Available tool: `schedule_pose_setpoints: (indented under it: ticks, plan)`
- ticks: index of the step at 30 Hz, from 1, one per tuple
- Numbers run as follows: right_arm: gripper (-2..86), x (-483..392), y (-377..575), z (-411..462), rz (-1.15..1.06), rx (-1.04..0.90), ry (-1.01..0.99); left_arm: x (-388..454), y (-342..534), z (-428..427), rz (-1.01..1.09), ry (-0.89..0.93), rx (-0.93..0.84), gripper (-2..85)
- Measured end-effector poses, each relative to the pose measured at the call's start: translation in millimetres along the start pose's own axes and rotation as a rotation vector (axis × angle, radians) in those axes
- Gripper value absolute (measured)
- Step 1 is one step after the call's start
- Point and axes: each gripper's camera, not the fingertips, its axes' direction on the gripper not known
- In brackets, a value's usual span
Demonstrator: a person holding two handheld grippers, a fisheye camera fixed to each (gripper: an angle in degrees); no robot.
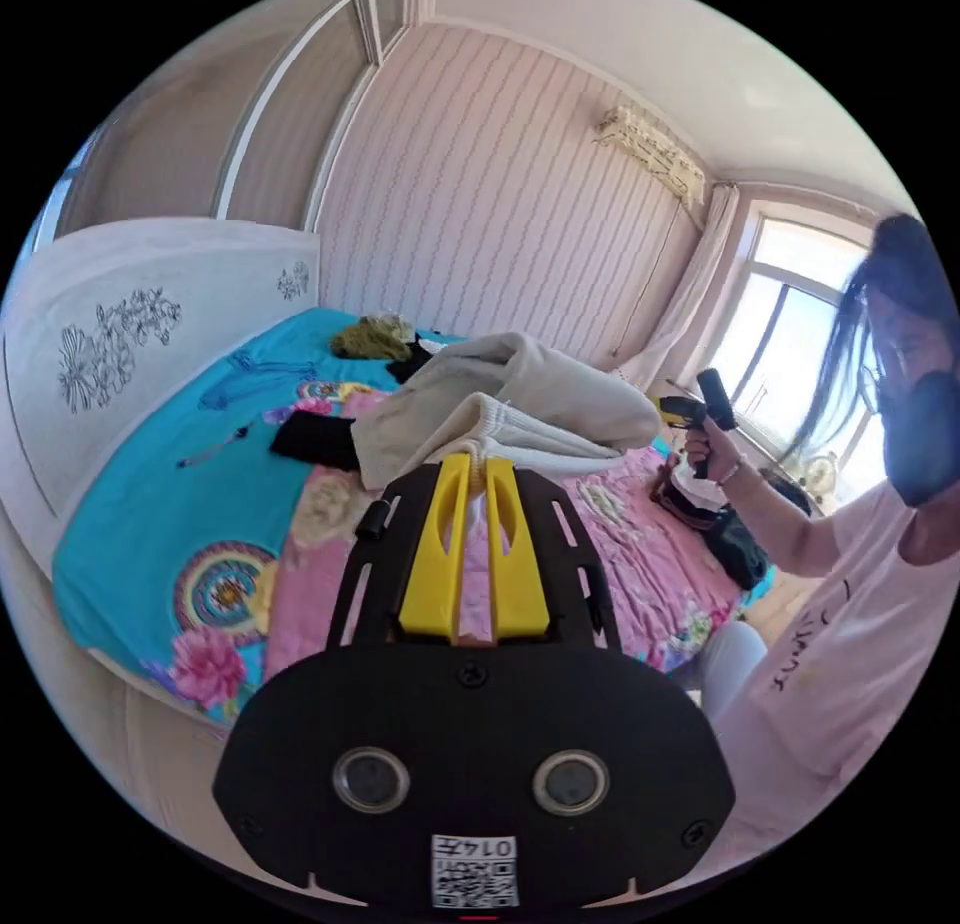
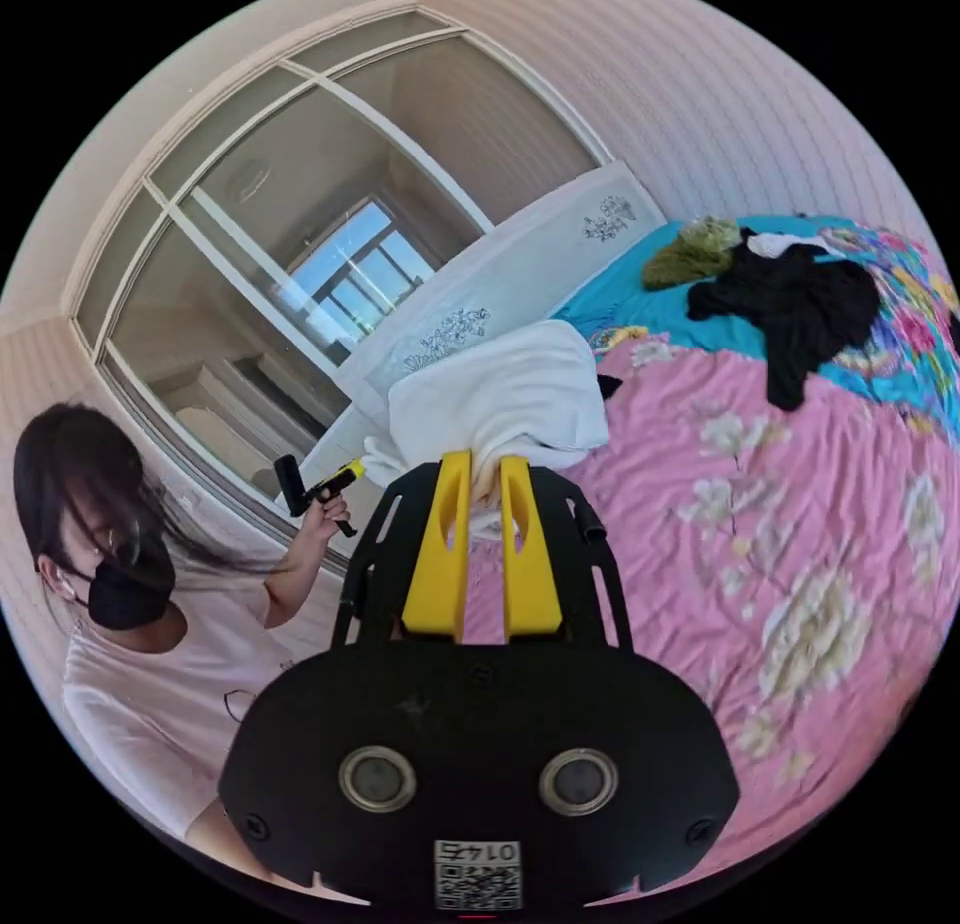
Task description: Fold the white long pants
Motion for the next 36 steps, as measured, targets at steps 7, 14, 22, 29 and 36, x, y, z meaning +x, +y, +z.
schedule_pose_setpoints:
  ticks: [7,14,22,29,36]
  plan:
    - [0.9,40.7,348.5,-87.9,0.784,0.123,0.258,79.4,186.8,39.9,-0.271,0.199,-0.459,2.2]
    - [0.7,-8.6,422.6,-108.2,0.580,0.166,0.174,141.2,178.7,0.7,-0.133,0.082,-0.384,3.1]
    - [19.0,-95.8,362.6,17.1,-0.008,-0.198,0.290,198.2,148.9,-10.5,0.012,0.084,-0.305,3.5]
    - [5.6,-114.7,353.5,97.1,-0.077,-0.368,0.313,226.8,148.0,0.3,0.047,0.100,-0.309,4.1]
    - [3.9,-97.3,392.0,26.3,0.115,-0.146,0.275,215.9,135.2,-7.1,0.089,0.039,-0.299,-0.4]
